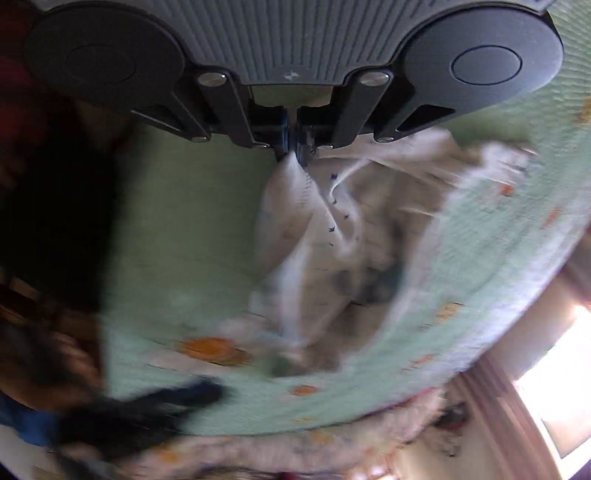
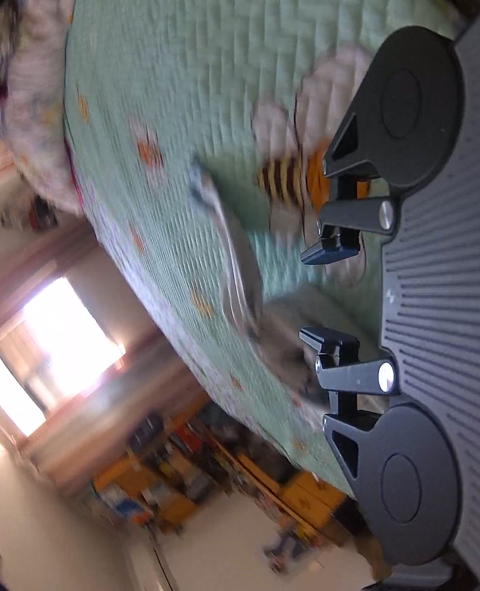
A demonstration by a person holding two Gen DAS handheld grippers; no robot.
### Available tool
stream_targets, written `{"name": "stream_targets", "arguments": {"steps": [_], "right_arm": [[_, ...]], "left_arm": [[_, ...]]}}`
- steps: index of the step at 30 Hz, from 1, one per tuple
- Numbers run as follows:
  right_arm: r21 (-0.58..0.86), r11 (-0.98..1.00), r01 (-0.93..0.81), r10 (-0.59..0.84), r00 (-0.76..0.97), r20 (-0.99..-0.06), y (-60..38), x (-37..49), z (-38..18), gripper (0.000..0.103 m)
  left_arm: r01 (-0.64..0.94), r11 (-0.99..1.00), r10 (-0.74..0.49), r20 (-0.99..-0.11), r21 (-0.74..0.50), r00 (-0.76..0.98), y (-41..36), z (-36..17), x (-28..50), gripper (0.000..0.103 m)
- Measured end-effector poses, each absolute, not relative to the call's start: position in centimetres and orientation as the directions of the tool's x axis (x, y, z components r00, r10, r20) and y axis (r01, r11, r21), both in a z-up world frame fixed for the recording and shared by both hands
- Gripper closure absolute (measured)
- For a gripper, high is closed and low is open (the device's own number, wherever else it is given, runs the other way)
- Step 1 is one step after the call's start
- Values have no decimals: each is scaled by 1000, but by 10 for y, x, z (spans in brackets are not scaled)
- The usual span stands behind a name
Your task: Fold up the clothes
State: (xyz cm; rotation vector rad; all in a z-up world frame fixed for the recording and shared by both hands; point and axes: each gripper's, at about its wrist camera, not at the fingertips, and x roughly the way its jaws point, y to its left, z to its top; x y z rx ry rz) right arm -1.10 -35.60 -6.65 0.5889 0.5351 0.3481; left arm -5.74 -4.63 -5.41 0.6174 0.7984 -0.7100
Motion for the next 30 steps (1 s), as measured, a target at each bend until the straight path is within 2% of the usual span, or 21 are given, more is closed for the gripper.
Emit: {"name": "stream_targets", "arguments": {"steps": [2,4,6,8,10,12,14,15,17,20,25,30], "right_arm": [[614,754,-233,528,771,-357,-337,-2,-61,62],[618,723,-308,605,715,-351,-314,7,-54,55],[612,696,-374,660,670,-341,-289,15,-48,53],[600,664,-446,721,593,-358,-259,25,-47,49],[625,650,-432,744,532,-405,-240,35,-59,49],[650,656,-383,743,476,-470,-226,42,-77,49],[646,694,-319,710,452,-539,-223,39,-96,49],[654,692,-307,712,442,-546,-225,34,-104,49],[685,657,-315,738,452,-501,-233,17,-110,49],[712,625,-320,759,464,-457,-245,0,-110,49],[723,619,-308,754,492,-436,-263,-13,-104,49],[726,622,-295,747,503,-435,-272,-16,-105,49]], "left_arm": [[750,642,-342,-814,162,469,-43,-58,-62,91],[714,686,-326,-820,137,471,-39,-61,-62,83],[684,718,-308,-823,129,478,-34,-64,-67,82],[669,740,-351,-808,70,473,-27,-57,-71,79],[651,759,-409,-780,-4,472,-17,-46,-74,77],[620,782,-460,-731,-64,505,-8,-30,-70,69],[575,815,-461,-688,-78,561,2,-16,-66,56],[543,837,-443,-670,-71,595,5,-11,-60,52],[462,886,-378,-660,-52,650,10,-8,-43,34],[306,949,-272,-679,-74,681,16,-17,-2,32],[31,963,-224,-730,-268,645,38,-41,63,36],[-168,934,-139,-754,-315,642,64,-59,95,36]]}}
